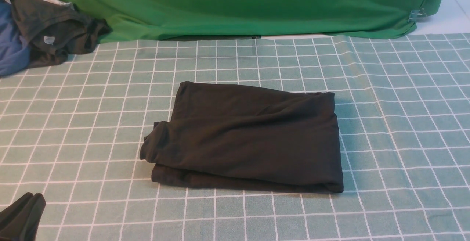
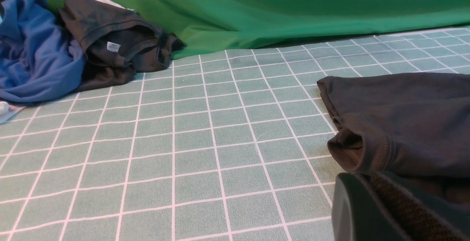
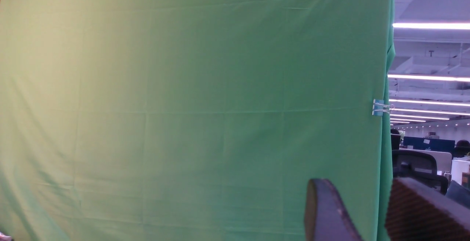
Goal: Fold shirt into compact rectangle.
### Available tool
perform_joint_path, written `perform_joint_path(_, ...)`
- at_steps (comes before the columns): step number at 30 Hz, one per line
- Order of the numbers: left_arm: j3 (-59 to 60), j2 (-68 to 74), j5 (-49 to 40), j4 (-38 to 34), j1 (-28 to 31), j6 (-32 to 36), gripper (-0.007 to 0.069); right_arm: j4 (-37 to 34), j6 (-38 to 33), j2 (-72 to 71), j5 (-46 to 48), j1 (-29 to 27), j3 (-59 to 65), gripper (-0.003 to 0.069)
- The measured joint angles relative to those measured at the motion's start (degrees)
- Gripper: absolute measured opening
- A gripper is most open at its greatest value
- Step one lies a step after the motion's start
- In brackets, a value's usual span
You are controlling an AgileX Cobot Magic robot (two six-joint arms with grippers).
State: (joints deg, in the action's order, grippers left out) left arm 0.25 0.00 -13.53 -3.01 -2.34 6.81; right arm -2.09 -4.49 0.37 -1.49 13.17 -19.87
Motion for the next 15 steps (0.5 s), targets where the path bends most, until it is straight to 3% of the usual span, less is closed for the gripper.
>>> perform_joint_path(15,0.0,0.0,0.0,0.0,0.0,0.8,0.0014,0.0,0.0,0.0,0.0,0.0,0.0,0.0244)
